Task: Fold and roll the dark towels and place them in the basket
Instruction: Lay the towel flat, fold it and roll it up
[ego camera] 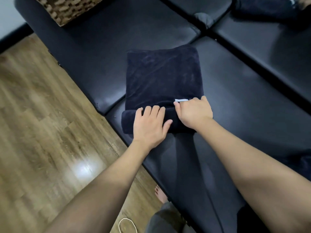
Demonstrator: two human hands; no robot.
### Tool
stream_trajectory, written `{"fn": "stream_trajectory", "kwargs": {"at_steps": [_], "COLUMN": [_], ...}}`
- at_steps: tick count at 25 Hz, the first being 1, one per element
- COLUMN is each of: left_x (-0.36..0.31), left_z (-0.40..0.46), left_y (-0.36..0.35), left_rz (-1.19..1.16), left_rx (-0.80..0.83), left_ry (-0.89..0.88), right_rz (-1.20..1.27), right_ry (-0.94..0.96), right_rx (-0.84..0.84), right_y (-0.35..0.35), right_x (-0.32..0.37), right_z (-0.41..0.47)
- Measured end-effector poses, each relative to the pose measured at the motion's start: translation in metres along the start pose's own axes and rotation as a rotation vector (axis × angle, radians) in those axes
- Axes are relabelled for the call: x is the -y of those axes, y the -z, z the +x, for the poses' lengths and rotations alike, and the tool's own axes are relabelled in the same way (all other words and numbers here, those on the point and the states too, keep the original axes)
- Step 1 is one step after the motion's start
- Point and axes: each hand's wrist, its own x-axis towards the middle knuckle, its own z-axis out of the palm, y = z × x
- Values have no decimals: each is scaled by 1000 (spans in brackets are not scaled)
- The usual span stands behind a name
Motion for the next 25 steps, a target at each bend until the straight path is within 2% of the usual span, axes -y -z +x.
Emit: {"fn": "stream_trajectory", "kwargs": {"at_steps": [3,5,9,12,18,21,25], "left_x": [-3,0,2,4,-2,-5,-13], "left_z": [1,14,44,56,55,41,7], "left_y": [-1,2,17,18,26,26,11], "left_rz": [40,61,78,92,-170,-115,16], "left_rx": [22,0,101,226,422,251,39], "left_ry": [-2,-22,-80,-177,35,53,31], "right_rz": [97,108,64,31,32,0,-27], "right_ry": [7,-30,-146,-112,-63,-32,1], "right_rx": [114,95,-214,-279,-396,-301,-54], "right_y": [6,3,-13,-29,-27,-17,1], "right_x": [-3,-3,4,12,4,2,1], "right_z": [3,-3,-38,-61,-42,-25,-7]}}
